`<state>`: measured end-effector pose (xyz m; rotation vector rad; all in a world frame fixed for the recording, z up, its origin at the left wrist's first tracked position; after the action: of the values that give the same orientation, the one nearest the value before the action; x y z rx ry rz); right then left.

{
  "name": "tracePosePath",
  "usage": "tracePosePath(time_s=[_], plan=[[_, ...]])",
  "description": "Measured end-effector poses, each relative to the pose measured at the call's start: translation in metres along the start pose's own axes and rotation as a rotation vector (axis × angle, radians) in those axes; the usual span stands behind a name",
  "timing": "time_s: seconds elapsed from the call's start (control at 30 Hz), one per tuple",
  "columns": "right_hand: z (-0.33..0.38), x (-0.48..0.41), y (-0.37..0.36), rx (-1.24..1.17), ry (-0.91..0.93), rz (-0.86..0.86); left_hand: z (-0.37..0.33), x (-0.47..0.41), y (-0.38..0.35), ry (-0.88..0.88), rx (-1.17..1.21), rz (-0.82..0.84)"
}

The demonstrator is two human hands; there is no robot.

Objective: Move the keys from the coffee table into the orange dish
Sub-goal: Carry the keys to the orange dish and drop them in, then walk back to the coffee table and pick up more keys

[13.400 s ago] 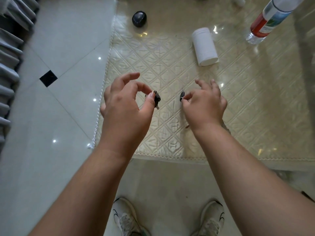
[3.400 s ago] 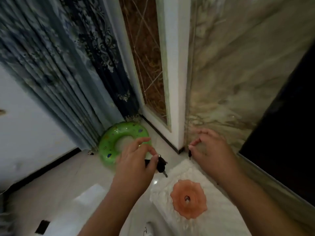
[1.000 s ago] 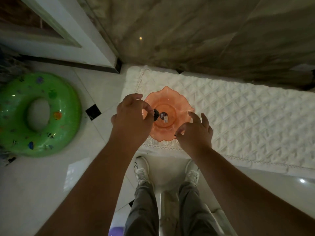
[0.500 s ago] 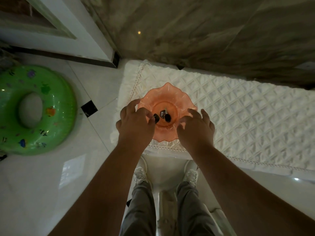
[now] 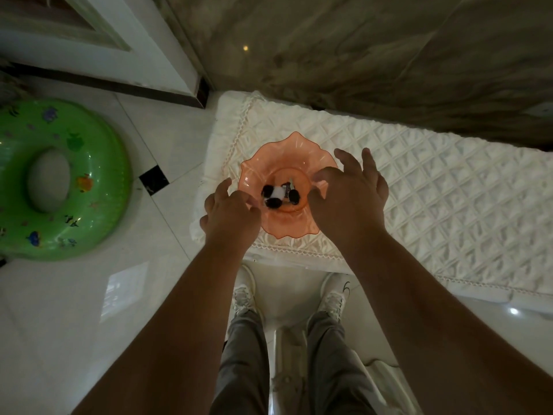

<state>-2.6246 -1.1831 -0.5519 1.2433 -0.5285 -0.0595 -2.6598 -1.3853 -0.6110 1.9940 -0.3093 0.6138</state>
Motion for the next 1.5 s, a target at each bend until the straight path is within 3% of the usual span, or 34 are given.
tracePosePath(time_s=[0.23, 0.4, 0.47, 0.6, 0.8, 1.03, 1.2, 1.33, 1.5], plan=[[0.006, 0.016, 0.023, -0.106, -0.003, 0.009, -0.026, 0.015, 0.037, -0.123, 0.069, -0.018], [0.015, 0.032, 0.081, -0.336, -0.005, -0.092, -0.081, 0.04, 0.096, -0.264, 0.176, -0.032], [0.016, 0.036, 0.105, -0.39, -0.035, -0.059, -0.104, 0.06, 0.122, -0.278, 0.276, -0.015], [0.018, 0.052, 0.169, -0.464, -0.023, -0.038, -0.151, 0.121, 0.178, -0.395, 0.354, -0.027], [0.047, 0.112, 0.303, -0.758, 0.07, -0.125, -0.204, 0.218, 0.28, -0.542, 0.456, -0.101], [0.056, 0.181, 0.459, -0.795, 0.224, -0.292, -0.261, 0.316, 0.381, -0.689, 0.574, -0.106], [0.053, 0.206, 0.522, -0.76, 0.238, -0.411, -0.297, 0.354, 0.435, -0.835, 0.622, -0.12], [0.052, 0.224, 0.557, -0.617, 0.181, -0.525, -0.323, 0.366, 0.466, -0.936, 0.6, -0.104], [0.049, 0.243, 0.59, -0.632, 0.061, -0.638, -0.347, 0.373, 0.492, -1.078, 0.527, -0.049]])
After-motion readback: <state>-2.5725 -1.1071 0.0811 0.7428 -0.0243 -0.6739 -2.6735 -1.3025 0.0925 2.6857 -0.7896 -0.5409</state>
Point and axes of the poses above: each hand's wrist, its own x-axis away from the middle knuckle, its own y-axis out of the back of the hand, z = x × y, the point moved 6 cm from there along -x, towards the middle knuckle, and after that the axes turned 8 degrees about x, right-handed, at the moved point
